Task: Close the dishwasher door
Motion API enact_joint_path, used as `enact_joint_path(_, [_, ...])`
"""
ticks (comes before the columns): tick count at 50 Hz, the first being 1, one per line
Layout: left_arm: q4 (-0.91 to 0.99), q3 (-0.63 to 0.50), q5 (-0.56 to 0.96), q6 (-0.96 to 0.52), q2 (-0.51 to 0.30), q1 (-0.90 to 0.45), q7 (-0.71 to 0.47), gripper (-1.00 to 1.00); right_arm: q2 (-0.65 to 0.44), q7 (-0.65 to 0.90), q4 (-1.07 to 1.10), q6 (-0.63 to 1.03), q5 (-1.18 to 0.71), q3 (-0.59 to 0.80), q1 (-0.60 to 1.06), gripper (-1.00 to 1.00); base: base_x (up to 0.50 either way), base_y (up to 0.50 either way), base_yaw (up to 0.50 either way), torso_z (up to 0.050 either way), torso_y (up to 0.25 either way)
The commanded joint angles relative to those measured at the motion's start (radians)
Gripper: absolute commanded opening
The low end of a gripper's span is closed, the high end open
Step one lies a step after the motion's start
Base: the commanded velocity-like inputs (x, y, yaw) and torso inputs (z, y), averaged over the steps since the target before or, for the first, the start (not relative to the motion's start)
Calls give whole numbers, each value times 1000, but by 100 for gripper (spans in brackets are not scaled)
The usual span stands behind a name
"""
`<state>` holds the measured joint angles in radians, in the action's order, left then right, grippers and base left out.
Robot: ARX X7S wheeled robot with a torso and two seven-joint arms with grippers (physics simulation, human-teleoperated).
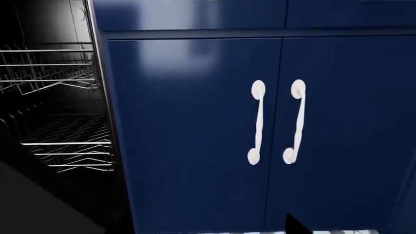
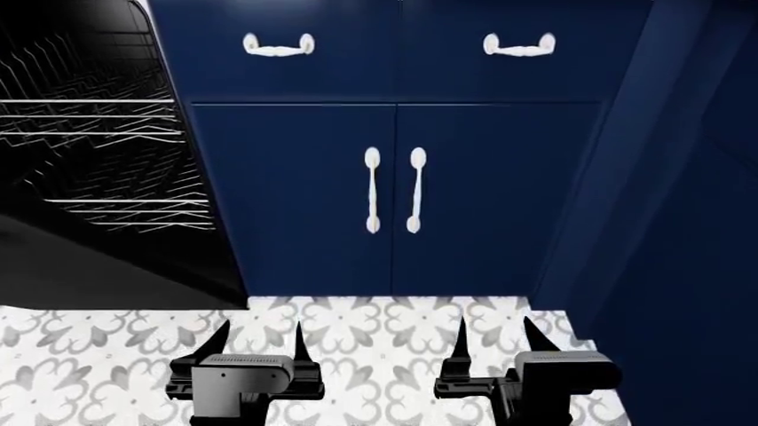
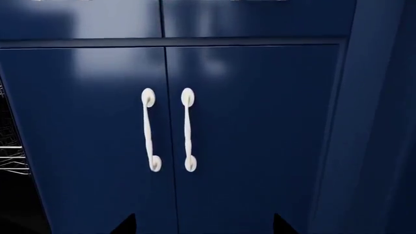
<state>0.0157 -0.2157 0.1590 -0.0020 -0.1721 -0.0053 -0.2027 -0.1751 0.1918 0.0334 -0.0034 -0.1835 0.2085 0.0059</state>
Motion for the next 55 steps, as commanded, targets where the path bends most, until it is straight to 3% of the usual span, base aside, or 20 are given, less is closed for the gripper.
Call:
enact_joint_path(1, [1, -7, 5, 1, -6, -1, -6, 100, -5, 7, 0, -2, -4, 7, 1, 100, 0, 0, 0, -50, 0])
enact_joint_path(55, [7, -35, 27, 2, -28, -2, -32, 100, -27, 34, 1, -10, -21, 36, 4, 100, 0, 0, 0, -50, 0])
